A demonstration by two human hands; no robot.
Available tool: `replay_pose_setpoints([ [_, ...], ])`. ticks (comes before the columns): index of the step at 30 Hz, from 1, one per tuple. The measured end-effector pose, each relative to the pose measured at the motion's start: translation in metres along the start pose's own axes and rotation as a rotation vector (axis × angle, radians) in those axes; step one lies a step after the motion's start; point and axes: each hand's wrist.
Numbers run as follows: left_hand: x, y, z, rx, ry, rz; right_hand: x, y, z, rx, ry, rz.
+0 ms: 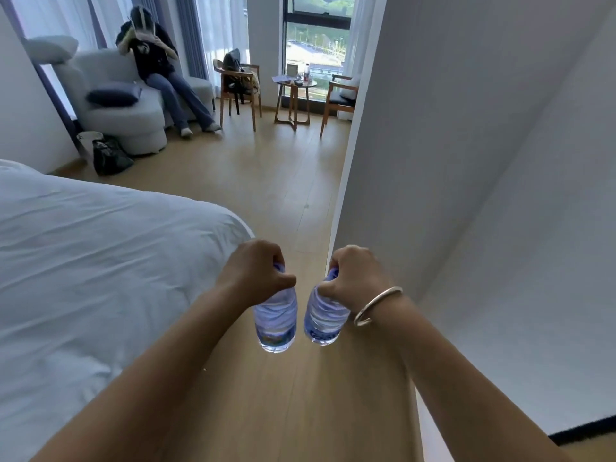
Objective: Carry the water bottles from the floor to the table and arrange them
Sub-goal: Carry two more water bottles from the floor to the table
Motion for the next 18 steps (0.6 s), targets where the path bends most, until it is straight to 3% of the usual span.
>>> replay_pose_setpoints([
  [18,-0.012,-0.351,-0.067,-0.028,-0.023,-0.096,-0.042,-0.326,0.085,-0.097,-0.046,-0.08],
])
Point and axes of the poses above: each hand's wrist, its own y-axis away from the middle knuckle, its own x-axis out of the back of the hand, z = x × y, and after that the axes turned 13 degrees about x, right-handed
